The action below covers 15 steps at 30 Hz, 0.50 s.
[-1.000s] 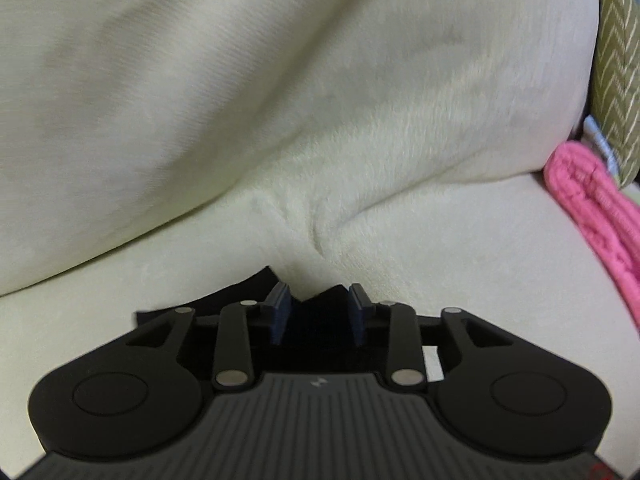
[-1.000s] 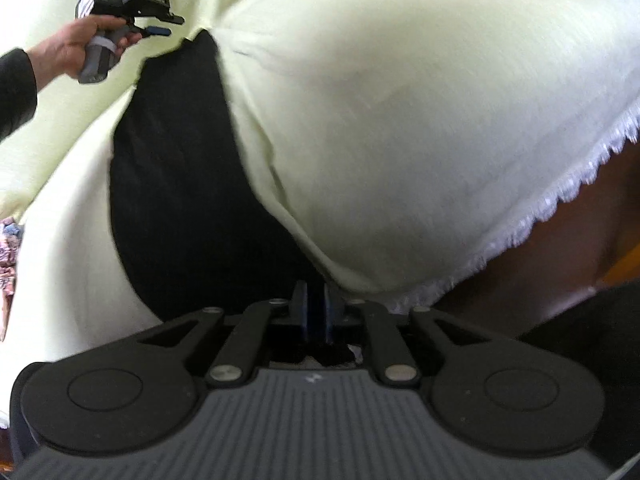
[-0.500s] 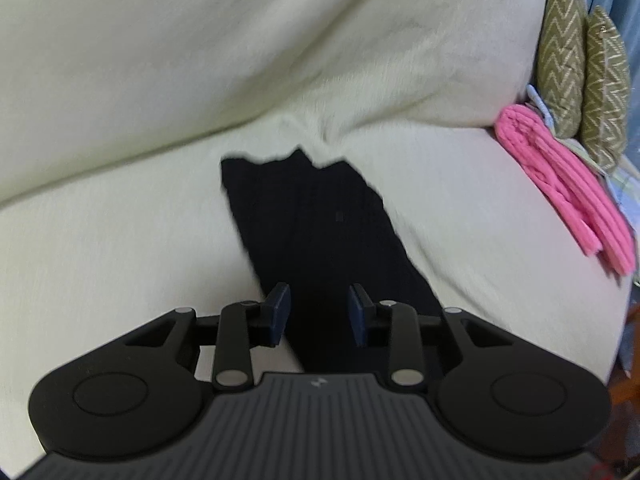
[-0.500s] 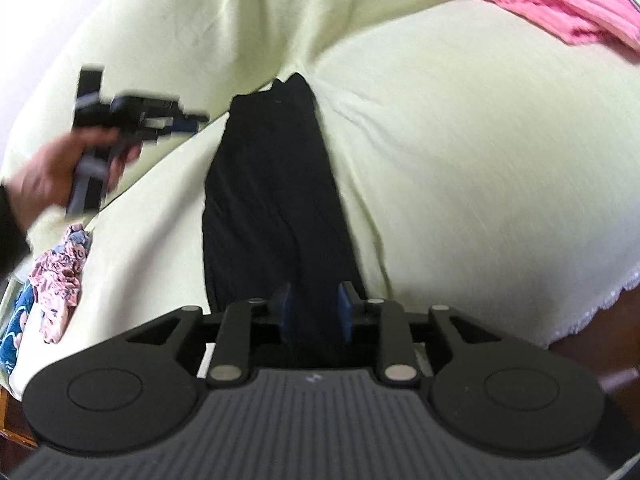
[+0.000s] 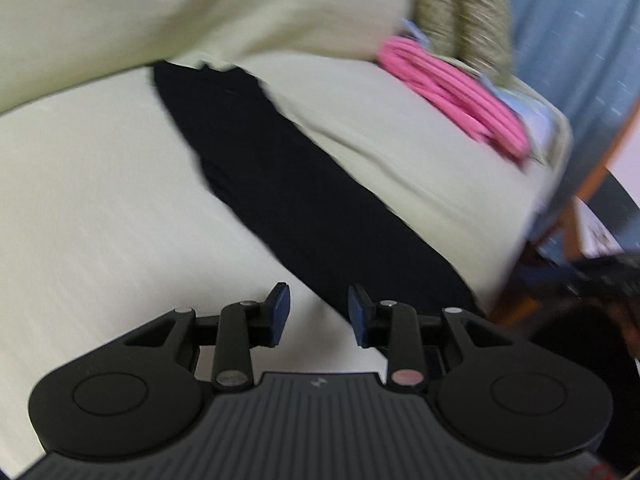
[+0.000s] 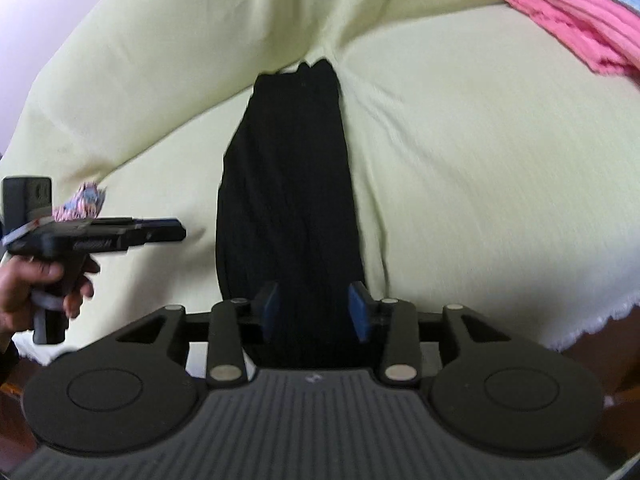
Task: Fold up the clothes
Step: 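Open both grippers and release the half-folded trousers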
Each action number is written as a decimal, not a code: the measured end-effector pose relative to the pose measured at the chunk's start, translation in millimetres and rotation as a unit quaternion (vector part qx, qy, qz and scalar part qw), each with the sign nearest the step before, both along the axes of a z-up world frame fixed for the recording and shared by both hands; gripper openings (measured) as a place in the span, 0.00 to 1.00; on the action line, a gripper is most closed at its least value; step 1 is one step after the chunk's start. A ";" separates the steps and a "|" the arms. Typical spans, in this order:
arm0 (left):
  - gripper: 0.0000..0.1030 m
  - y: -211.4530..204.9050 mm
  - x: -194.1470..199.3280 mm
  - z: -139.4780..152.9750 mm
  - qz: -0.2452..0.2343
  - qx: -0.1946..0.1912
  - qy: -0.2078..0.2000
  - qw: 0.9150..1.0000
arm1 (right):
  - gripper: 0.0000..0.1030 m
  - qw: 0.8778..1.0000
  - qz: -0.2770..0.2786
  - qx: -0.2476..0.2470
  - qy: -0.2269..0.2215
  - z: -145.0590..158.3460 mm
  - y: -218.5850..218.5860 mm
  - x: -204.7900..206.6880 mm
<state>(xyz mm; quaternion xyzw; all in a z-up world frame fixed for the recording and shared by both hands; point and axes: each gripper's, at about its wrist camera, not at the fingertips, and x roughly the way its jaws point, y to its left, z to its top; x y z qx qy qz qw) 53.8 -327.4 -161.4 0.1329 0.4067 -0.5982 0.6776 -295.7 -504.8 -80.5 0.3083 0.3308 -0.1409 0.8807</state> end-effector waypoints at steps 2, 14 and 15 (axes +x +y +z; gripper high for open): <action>0.41 6.0 -32.4 -10.7 -0.018 0.008 0.018 1.000 | 0.34 1.000 0.002 0.013 0.005 -8.7 3.1 -15.7; 0.52 -9.6 -126.3 -77.1 -0.010 0.050 0.046 0.998 | 0.37 0.999 0.010 0.047 0.001 -41.3 -14.9 -52.5; 0.52 -9.9 -127.8 -79.9 -0.005 0.048 0.045 0.998 | 0.37 0.999 0.010 0.046 0.000 -42.4 -17.7 -53.0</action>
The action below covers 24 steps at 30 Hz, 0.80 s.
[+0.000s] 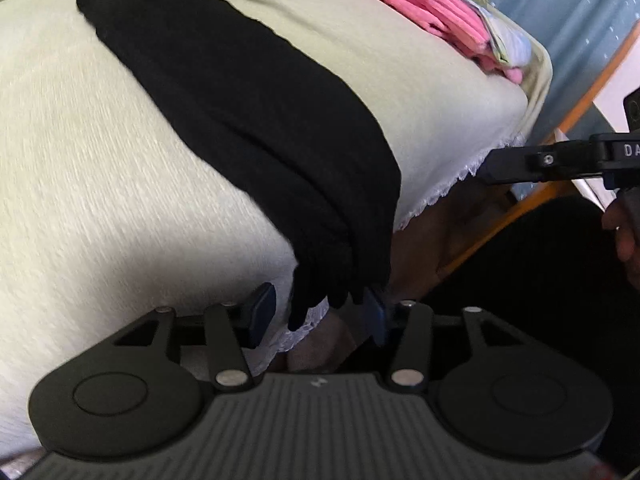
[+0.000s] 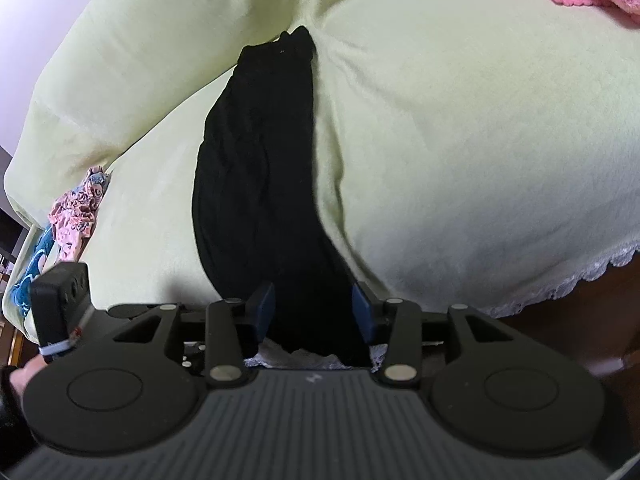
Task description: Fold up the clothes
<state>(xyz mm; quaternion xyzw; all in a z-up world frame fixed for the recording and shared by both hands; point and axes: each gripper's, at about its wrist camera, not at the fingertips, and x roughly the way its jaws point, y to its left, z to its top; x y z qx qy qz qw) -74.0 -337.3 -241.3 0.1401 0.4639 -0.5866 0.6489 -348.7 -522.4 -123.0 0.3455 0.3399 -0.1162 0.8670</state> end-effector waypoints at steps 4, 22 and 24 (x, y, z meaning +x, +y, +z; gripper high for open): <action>0.51 -3.7 -6.4 -9.4 0.010 -0.009 -0.010 1.000 | 0.37 1.000 0.007 0.016 -0.004 -6.9 -12.2 1.0; 0.00 9.4 34.5 19.8 0.002 -0.077 0.101 0.992 | 0.37 0.979 0.195 -0.054 0.036 -8.7 -29.7 41.4; 0.00 11.7 38.3 26.0 -0.004 -0.078 0.120 0.990 | 0.37 0.964 0.233 -0.113 0.055 -5.7 -19.3 47.7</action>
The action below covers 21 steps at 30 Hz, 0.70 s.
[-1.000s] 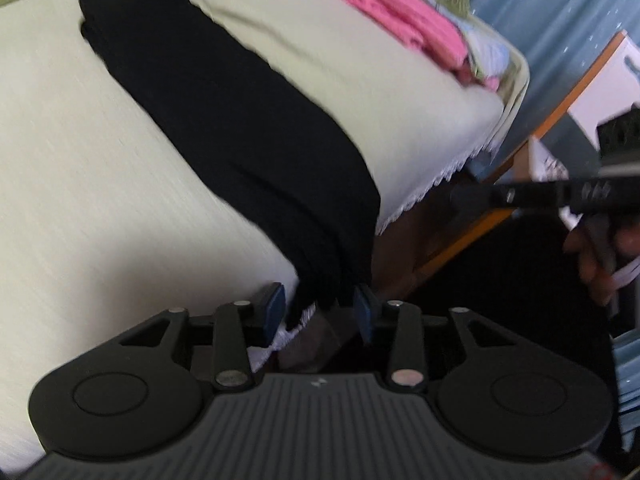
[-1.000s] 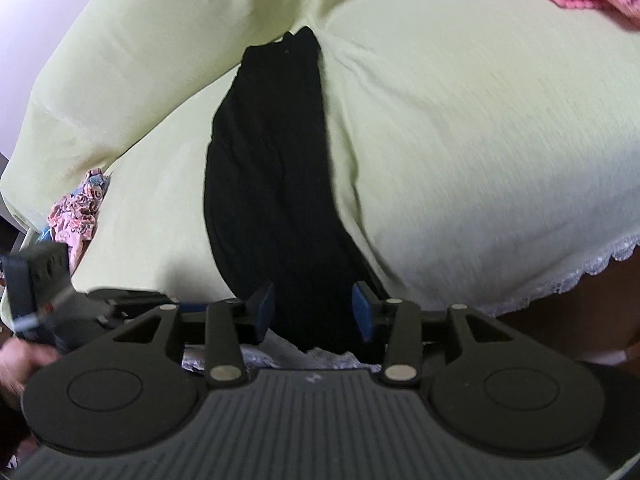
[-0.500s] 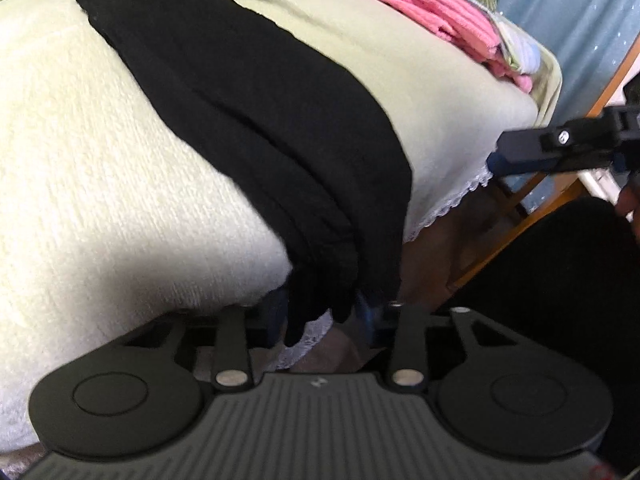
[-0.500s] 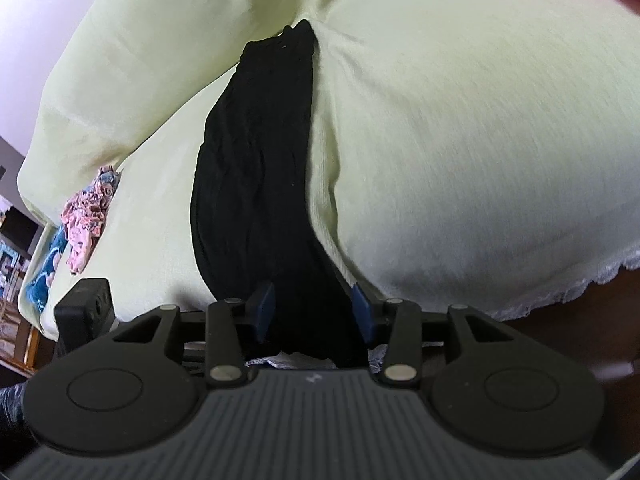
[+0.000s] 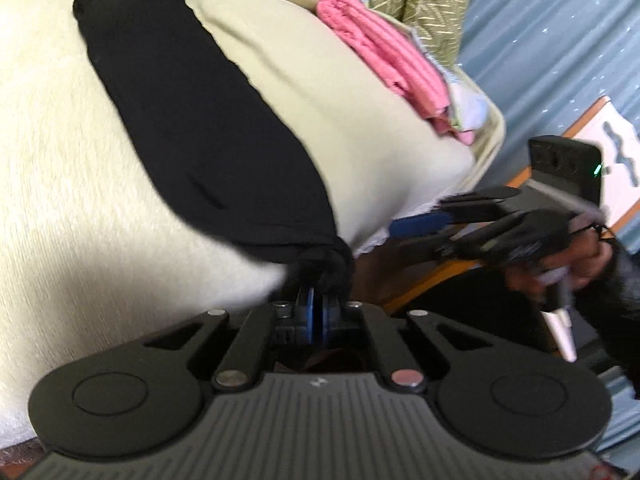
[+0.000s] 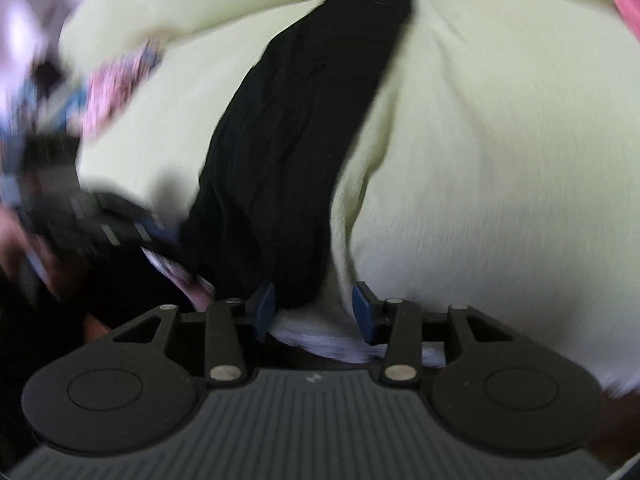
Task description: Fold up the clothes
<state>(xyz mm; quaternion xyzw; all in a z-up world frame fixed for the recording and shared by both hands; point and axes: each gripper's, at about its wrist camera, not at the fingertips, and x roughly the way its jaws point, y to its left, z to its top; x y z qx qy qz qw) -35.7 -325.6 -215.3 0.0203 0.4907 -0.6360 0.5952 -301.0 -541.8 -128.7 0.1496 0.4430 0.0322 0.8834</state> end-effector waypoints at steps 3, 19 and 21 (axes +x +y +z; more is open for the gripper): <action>0.00 2.8 1.5 2.7 -0.006 0.008 0.033 0.999 | 0.37 0.999 0.002 0.051 0.020 -6.4 -4.5 8.4; 0.00 19.8 2.0 -22.0 -0.003 0.051 0.091 0.995 | 0.51 0.966 -0.025 0.251 0.056 -75.1 -41.6 42.2; 0.00 19.2 2.5 -22.3 -0.005 0.052 0.091 0.994 | 0.55 0.962 -0.015 0.268 0.056 -81.7 -44.3 44.5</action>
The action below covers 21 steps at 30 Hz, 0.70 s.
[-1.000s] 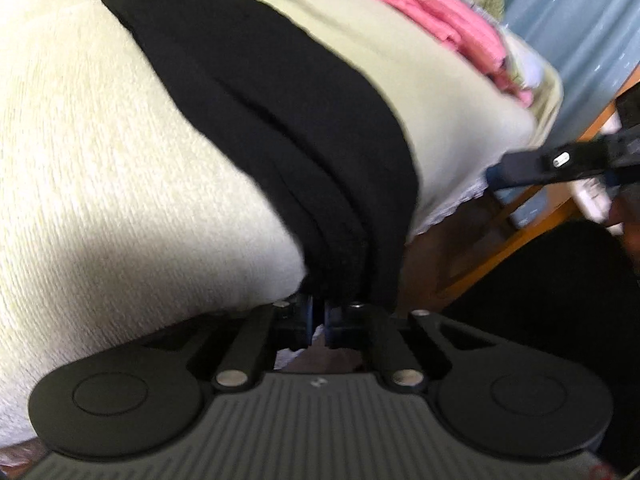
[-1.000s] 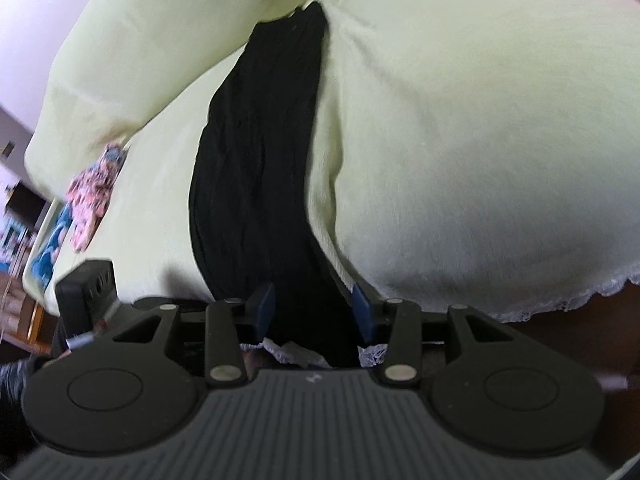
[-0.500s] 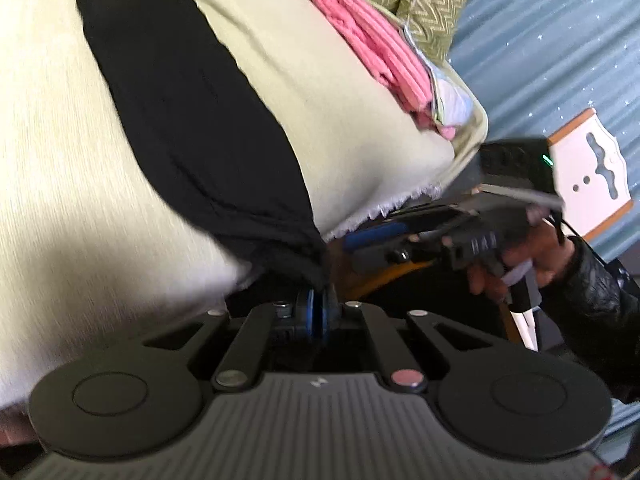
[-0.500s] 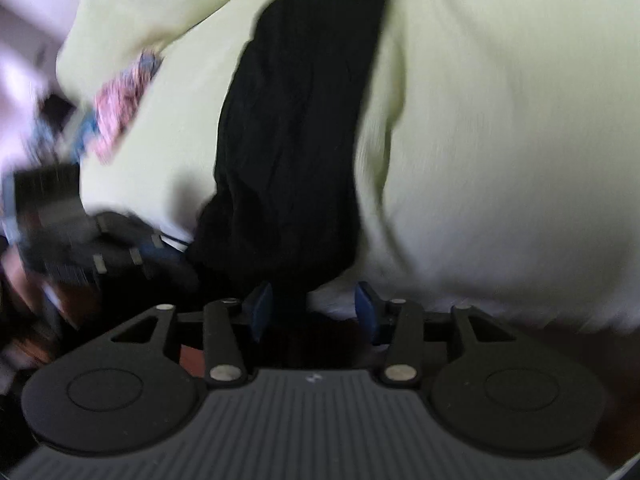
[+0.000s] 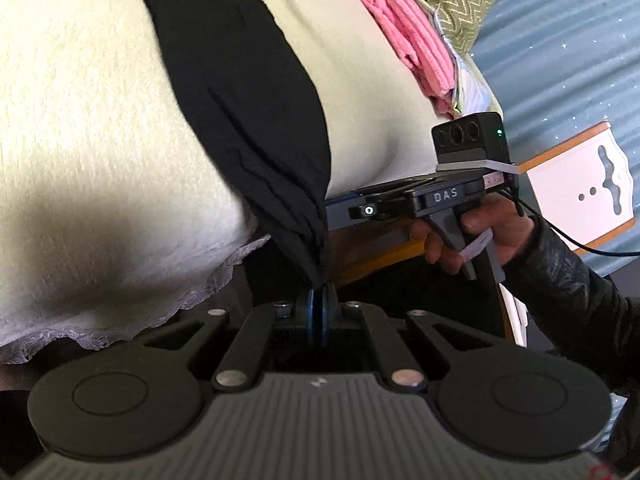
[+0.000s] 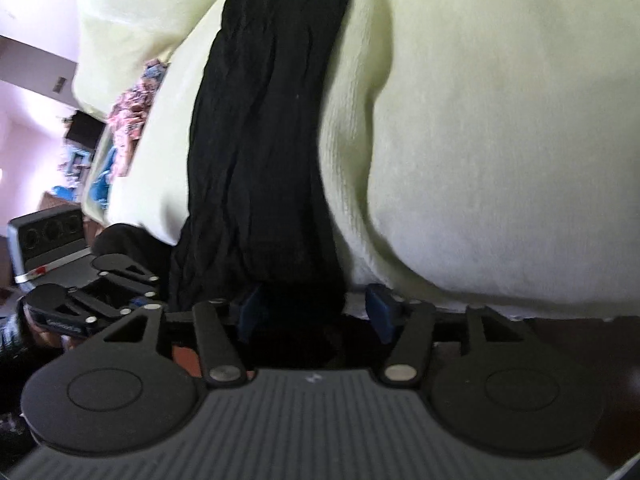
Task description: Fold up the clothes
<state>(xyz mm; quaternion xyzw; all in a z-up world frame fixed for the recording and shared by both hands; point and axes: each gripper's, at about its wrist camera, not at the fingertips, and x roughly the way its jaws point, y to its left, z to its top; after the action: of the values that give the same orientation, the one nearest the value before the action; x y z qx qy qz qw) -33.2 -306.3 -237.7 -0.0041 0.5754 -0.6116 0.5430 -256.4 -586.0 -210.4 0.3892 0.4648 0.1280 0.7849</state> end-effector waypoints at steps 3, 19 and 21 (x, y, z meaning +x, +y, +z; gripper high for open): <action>0.00 -0.9 0.7 -0.5 -0.003 0.002 0.000 1.000 | 0.55 1.000 0.013 0.027 -0.001 -8.9 -2.6 3.6; 0.00 6.6 1.3 22.7 -0.009 -0.040 0.015 0.999 | 0.04 0.991 -0.017 0.118 -0.065 48.0 -2.1 -39.9; 0.00 11.4 3.2 32.2 0.002 -0.062 0.020 0.998 | 0.04 0.987 -0.042 0.133 -0.078 62.3 -8.3 -48.0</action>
<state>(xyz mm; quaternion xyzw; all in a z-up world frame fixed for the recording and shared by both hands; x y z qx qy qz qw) -30.0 -294.9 -205.5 -0.0517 0.5470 -0.6447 0.5314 -304.4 -594.4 -148.1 0.4977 0.3644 0.1858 0.7648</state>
